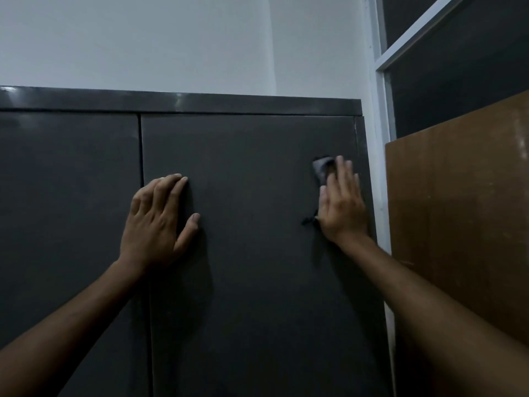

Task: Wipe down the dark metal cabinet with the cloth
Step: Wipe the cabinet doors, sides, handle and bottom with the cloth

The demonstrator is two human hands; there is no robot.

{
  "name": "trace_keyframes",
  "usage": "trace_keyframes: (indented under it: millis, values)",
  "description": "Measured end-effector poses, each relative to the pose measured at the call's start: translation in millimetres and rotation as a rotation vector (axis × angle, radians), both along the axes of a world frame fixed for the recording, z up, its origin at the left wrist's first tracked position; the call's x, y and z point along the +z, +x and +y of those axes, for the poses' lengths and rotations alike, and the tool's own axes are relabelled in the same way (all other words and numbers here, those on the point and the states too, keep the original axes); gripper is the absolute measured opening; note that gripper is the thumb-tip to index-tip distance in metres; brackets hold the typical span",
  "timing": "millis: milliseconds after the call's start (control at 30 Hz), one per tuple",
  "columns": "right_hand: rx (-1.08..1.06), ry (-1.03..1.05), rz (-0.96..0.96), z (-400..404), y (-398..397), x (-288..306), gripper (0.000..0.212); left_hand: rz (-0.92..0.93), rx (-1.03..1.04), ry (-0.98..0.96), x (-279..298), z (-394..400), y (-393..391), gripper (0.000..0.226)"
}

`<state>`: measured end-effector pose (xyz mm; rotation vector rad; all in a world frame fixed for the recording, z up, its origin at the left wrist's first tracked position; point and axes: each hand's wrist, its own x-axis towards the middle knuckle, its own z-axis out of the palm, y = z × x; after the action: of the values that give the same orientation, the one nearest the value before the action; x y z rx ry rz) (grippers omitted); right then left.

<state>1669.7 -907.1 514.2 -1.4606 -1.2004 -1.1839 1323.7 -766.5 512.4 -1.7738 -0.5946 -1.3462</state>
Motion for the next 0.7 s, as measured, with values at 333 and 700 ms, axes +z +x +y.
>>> trace_keyframes:
  millis: [333, 700]
  values:
    - [0.064, 0.073, -0.072, 21.7, -58.7, 120.6, 0.048, -0.005, -0.003, 0.002, -1.1, -3.0, -0.5, 0.078]
    - [0.020, 0.253, 0.407, 16.7, -57.3, 162.4, 0.052, -0.045, -0.110, -0.013, -3.7, -1.2, -3.2, 0.066]
